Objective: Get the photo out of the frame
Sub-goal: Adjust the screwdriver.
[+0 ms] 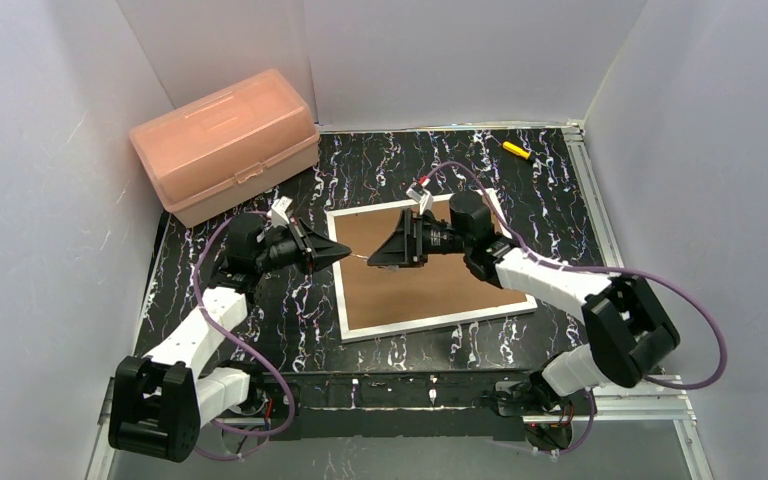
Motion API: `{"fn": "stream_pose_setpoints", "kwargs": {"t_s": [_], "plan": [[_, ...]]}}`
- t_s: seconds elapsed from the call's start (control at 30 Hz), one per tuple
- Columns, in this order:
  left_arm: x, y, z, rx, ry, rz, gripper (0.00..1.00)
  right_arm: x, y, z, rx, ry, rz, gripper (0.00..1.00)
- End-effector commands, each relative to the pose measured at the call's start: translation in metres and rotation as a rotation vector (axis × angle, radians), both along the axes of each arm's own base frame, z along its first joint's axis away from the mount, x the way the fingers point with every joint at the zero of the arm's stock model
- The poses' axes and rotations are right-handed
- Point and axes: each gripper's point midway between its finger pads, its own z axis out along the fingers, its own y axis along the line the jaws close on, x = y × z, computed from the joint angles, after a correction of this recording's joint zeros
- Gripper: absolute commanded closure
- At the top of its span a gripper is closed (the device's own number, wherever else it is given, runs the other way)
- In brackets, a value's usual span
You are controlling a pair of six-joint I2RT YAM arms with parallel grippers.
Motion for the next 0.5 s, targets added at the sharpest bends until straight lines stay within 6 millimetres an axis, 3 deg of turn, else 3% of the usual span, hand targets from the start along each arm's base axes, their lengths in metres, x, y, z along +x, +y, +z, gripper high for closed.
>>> {"fn": "stream_pose_setpoints", "kwargs": {"t_s": [0.0,0.27,0.47], "plan": [[0.004,0.004,0.014,-0.068,0.082,0.108,1.00,0.010,-0.002,0.030,0.096,-0.225,-0.104,0.19],[0.007,0.003,0.024,-0.131,0.165,0.126,1.00,0.005,0.003,0.035,0.122,-0.370,-0.165,0.21],[0.004,0.002,0.026,-0.144,0.183,0.110,1.00,0.010,0.004,0.041,0.136,-0.428,-0.206,0.37]]}}
